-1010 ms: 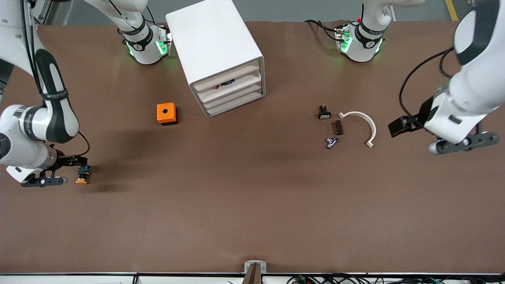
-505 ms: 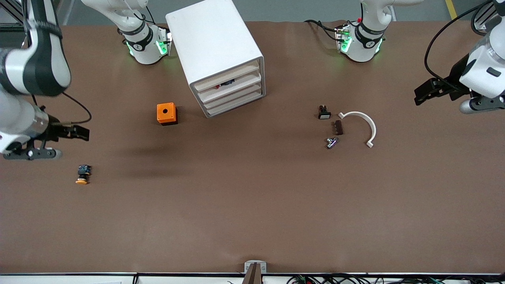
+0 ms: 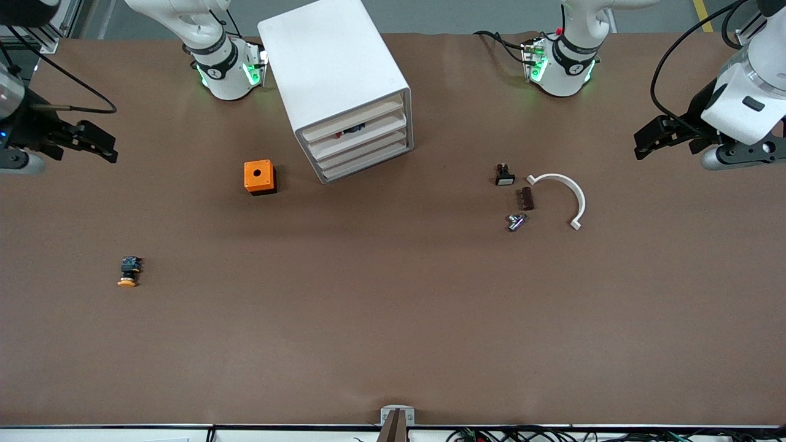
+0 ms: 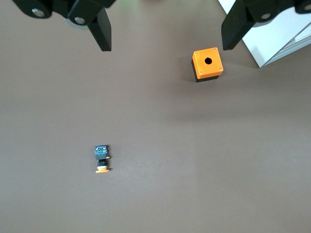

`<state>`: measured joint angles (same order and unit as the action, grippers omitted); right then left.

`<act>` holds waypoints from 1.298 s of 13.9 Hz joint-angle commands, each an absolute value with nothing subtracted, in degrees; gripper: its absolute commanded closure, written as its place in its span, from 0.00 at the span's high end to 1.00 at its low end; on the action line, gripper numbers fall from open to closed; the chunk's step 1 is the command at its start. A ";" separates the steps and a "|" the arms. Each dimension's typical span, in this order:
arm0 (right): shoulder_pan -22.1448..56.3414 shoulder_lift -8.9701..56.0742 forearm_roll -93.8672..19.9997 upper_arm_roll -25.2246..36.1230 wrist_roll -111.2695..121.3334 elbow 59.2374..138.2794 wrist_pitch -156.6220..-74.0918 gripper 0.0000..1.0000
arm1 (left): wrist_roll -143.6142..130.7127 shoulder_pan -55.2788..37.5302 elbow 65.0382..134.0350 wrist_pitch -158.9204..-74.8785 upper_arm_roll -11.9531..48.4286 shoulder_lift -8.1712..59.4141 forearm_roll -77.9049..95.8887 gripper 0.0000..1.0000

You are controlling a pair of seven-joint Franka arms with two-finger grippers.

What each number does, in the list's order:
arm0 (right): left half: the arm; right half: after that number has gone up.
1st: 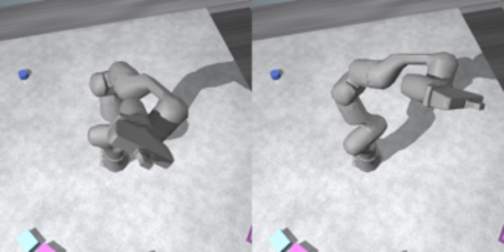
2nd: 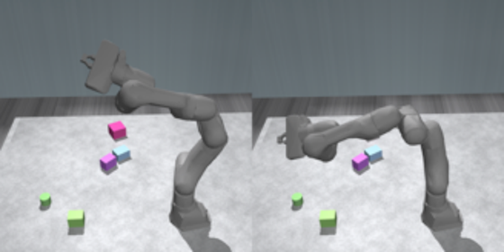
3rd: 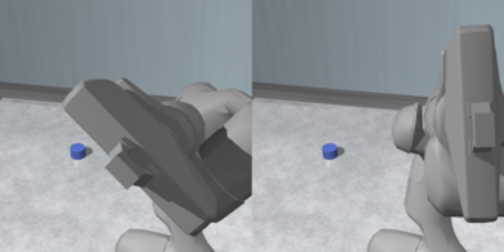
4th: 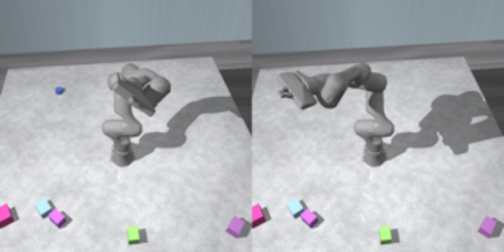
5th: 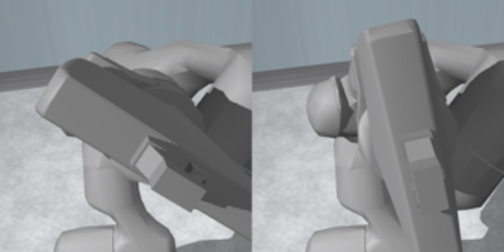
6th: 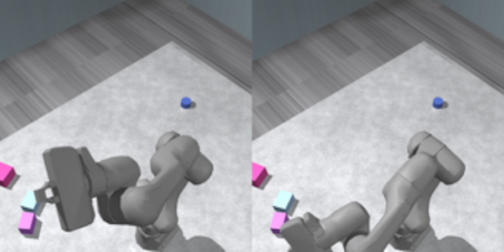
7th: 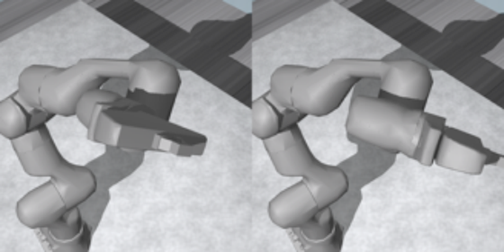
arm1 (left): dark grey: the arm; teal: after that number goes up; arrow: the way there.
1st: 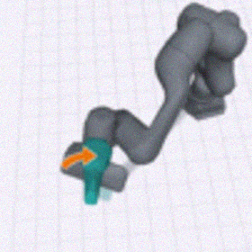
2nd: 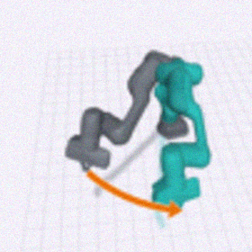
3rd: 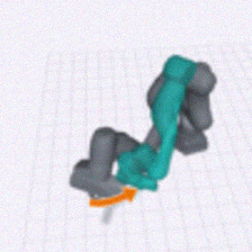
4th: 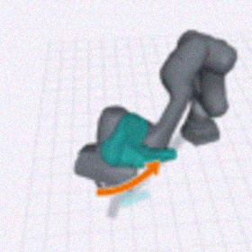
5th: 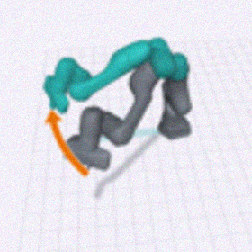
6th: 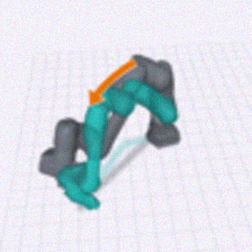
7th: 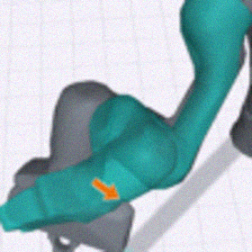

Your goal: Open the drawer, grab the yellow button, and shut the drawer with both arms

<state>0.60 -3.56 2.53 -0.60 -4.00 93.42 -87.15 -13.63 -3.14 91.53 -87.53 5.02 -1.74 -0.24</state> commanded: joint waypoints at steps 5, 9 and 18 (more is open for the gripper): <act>-1.75 -2.20 0.88 0.70 -3.96 88.95 -84.64 1.00 | -12.22 -1.49 93.08 -87.28 5.10 -3.87 0.70 1.00; -1.67 -2.20 1.05 0.62 -4.13 88.77 -83.07 1.00 | -12.22 -1.49 92.99 -86.84 4.83 -4.39 0.79 1.00; -2.46 -1.58 -1.31 0.70 -4.04 87.01 -83.41 1.00 | -12.48 -1.49 92.37 -86.75 4.57 -3.69 0.53 1.00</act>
<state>-1.17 -2.74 0.60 0.95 -3.98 88.97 -84.36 -13.48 -2.02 91.70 -86.98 4.57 -2.92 -0.20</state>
